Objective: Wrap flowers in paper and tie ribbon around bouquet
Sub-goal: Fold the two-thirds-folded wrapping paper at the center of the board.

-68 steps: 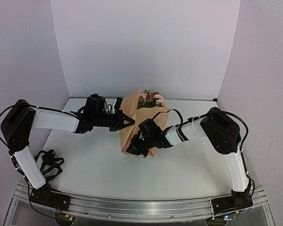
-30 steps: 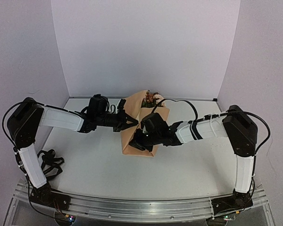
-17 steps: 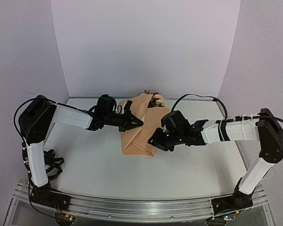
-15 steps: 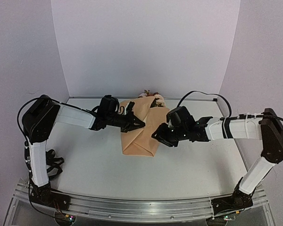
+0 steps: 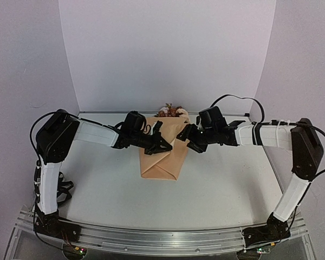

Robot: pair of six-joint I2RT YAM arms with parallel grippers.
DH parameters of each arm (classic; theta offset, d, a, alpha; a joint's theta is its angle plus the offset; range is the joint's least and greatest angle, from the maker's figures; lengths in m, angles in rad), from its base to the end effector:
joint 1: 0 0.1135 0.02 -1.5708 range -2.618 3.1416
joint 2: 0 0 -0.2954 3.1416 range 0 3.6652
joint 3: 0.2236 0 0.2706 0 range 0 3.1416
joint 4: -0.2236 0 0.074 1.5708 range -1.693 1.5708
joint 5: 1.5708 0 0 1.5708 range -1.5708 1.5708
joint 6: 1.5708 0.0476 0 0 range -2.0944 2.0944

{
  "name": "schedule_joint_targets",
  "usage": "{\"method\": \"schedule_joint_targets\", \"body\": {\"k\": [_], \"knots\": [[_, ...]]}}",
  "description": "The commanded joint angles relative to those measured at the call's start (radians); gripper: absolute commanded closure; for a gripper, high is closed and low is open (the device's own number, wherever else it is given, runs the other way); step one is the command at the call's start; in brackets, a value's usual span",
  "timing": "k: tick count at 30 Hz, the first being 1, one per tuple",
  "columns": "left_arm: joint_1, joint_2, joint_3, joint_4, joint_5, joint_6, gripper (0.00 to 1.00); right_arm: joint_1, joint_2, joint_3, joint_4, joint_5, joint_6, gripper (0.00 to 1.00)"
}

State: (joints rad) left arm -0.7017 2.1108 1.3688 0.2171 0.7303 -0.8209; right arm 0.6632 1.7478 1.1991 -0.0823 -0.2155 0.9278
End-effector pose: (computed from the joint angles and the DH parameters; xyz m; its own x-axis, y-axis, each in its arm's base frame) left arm 0.3626 -0.3481 0.1779 -0.9354 0.0768 -0.3452 0.3482 0.3705 -0.8611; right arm 0.3292 0.2701 0.2468 -0.8689 0.3132 -0.3832 -0.0701 0.6885 0.7218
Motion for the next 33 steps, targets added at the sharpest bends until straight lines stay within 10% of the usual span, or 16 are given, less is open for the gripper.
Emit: {"method": "schedule_joint_targets", "body": {"k": [1,11,18,25,33], "knots": [[-0.006,0.019,0.06,-0.042,0.0,0.045,1.0,-0.024,0.072,0.102,0.004,-0.028,-0.026,0.37],[-0.01,0.048,0.096,-0.076,0.011,0.07,1.0,-0.036,0.232,0.278,-0.072,-0.042,-0.039,0.58],[-0.01,0.051,0.111,-0.082,0.009,0.075,0.96,-0.052,0.249,0.294,-0.105,-0.018,-0.045,1.0],[-0.006,-0.036,0.054,-0.069,-0.037,0.078,0.67,-0.073,0.24,0.26,-0.115,0.014,-0.089,1.0],[0.047,-0.145,-0.07,-0.003,-0.094,0.012,0.66,-0.076,0.234,0.207,-0.111,0.059,-0.109,1.0]]}}
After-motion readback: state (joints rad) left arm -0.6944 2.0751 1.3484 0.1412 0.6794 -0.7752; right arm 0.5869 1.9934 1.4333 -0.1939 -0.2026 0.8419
